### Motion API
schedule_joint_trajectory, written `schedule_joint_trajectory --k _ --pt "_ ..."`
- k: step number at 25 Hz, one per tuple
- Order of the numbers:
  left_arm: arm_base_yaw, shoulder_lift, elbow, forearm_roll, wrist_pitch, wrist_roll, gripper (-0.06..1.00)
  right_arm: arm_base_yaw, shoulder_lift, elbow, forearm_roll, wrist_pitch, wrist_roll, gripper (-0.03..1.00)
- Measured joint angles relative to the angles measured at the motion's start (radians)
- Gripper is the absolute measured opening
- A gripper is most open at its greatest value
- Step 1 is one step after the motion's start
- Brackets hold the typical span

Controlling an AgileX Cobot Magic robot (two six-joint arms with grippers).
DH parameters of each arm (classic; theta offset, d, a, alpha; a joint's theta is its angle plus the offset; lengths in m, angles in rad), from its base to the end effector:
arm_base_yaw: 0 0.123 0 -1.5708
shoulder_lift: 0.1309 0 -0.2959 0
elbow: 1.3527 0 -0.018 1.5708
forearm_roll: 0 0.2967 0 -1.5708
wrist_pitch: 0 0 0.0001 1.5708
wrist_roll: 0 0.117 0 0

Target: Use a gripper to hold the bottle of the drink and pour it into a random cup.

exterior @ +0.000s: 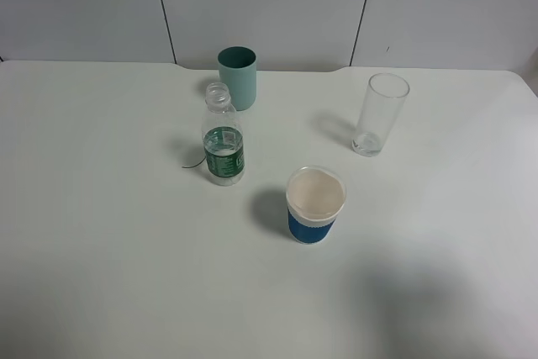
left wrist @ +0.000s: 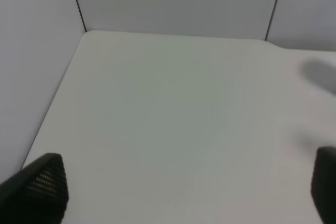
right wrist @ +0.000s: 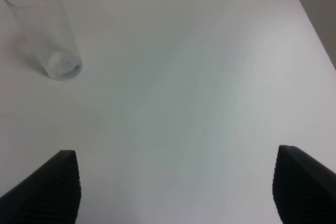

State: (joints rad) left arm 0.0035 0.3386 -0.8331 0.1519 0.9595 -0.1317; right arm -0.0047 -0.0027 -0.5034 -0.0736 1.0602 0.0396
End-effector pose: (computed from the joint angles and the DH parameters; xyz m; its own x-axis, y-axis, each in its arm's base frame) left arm 0.0822 0.0148 0.3926 -0.3582 -0.0450 -0.9326 -0.1348 0.9909 0.0040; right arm 0.0467 -0.0077 0.2891 -0.4489 0.0057 -0.8936 0.0636 0.9976 -0.0256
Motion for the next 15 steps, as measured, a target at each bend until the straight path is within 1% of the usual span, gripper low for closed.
schedule_joint_trajectory --k 4,10,15 --pt "0.0 -0.098 0.019 -0.002 0.046 0.01 0.93 0.0 0.0 0.0 0.0 0.0 0.0 0.75" --pt "0.0 -0.249 0.139 -0.016 0.054 0.015 0.93 0.0 0.0 0.0 0.0 0.0 0.0 0.75" --pt "0.0 -0.34 0.194 -0.02 0.042 0.028 0.93 0.0 0.0 0.0 0.0 0.0 0.0 0.75"
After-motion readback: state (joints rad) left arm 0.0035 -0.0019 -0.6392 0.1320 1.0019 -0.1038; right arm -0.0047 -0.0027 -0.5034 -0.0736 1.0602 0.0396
